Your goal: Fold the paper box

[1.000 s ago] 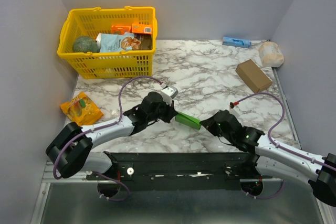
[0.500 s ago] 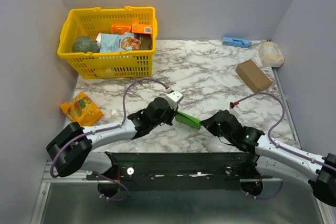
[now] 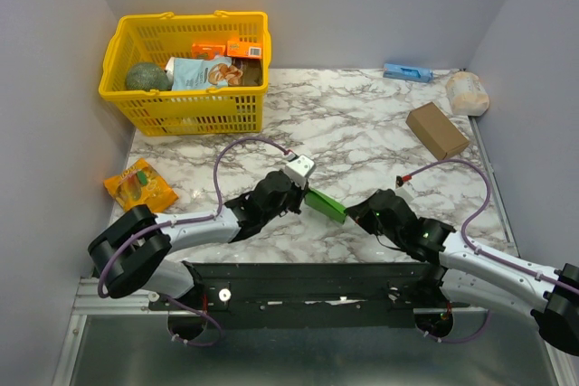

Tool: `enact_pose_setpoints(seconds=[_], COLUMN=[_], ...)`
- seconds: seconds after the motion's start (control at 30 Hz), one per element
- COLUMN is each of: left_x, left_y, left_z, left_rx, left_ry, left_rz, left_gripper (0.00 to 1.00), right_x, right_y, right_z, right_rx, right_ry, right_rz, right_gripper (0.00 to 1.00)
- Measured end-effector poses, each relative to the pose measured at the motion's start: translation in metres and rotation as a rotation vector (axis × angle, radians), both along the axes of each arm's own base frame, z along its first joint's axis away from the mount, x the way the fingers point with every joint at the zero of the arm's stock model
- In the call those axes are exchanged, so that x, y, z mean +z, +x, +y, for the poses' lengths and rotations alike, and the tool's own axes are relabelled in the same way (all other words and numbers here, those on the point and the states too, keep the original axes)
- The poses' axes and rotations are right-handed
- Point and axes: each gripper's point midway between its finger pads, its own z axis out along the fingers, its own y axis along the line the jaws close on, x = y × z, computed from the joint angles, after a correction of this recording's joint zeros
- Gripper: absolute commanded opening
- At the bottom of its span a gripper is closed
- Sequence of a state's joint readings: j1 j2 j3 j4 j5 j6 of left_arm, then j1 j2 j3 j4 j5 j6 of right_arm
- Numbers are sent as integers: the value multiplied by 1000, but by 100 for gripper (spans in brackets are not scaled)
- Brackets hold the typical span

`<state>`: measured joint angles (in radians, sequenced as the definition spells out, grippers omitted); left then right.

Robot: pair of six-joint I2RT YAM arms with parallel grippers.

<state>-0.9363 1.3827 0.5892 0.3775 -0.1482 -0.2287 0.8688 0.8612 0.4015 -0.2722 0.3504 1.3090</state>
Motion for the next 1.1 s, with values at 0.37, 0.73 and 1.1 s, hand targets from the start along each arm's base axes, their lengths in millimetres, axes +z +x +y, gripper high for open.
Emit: enact_pose_setpoints(seconds=[0.37, 0.73, 1.1], left_x=[-6, -8, -1], left_y=[3, 0, -16], left_z=[-3, 1, 8], left_rx=[45, 97, 61], left_ry=[-62, -137, -59], left_rz=[25, 60, 106], left_gripper=[0, 0, 53], right_x=[0, 0, -1], right_y=[0, 0, -6], right_z=[0, 0, 5], right_rx=[-1, -2, 21], right_ry=[0, 3, 23], right_rz=[-1, 3, 22], right_gripper=[23, 23, 23])
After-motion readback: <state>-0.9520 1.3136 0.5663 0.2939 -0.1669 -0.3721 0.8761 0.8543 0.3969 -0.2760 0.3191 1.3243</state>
